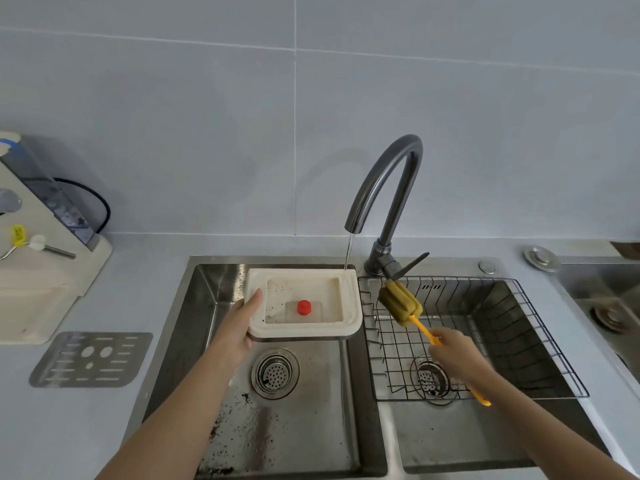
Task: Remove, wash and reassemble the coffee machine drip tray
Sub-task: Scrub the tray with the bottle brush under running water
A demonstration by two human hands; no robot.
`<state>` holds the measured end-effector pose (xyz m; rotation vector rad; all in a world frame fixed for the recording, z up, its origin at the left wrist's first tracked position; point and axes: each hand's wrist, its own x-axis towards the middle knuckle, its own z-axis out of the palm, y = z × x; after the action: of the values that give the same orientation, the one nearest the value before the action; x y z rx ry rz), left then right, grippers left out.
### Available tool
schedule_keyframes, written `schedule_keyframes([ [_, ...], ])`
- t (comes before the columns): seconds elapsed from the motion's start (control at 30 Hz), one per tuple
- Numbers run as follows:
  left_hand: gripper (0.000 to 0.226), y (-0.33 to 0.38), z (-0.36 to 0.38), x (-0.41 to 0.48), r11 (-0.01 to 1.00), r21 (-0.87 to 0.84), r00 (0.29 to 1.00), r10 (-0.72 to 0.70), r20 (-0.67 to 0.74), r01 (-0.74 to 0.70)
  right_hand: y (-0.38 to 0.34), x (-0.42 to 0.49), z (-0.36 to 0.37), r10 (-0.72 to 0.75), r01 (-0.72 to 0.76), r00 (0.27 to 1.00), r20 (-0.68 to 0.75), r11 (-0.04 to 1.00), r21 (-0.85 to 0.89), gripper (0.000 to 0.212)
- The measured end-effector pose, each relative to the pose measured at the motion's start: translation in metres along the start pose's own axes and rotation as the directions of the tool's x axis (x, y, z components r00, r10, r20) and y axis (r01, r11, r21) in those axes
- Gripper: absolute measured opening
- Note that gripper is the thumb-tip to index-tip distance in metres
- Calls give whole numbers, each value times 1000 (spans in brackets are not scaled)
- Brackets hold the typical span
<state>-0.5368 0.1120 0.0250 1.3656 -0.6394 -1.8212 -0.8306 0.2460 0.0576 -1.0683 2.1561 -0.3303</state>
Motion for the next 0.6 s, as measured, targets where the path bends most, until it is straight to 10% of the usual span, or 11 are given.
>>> schedule_keyframes([
  [0.3, 39, -6, 6, 5, 1000, -18, 1000, -1, 29, 1, -30, -42, -32, -342, 337, 940, -6, 928, -156, 43],
  [0.6, 44, -12, 15, 10, 997, -63, 994, -43, 104, 50, -64, -45, -29, -387, 371, 917, 97, 738, -564, 46],
])
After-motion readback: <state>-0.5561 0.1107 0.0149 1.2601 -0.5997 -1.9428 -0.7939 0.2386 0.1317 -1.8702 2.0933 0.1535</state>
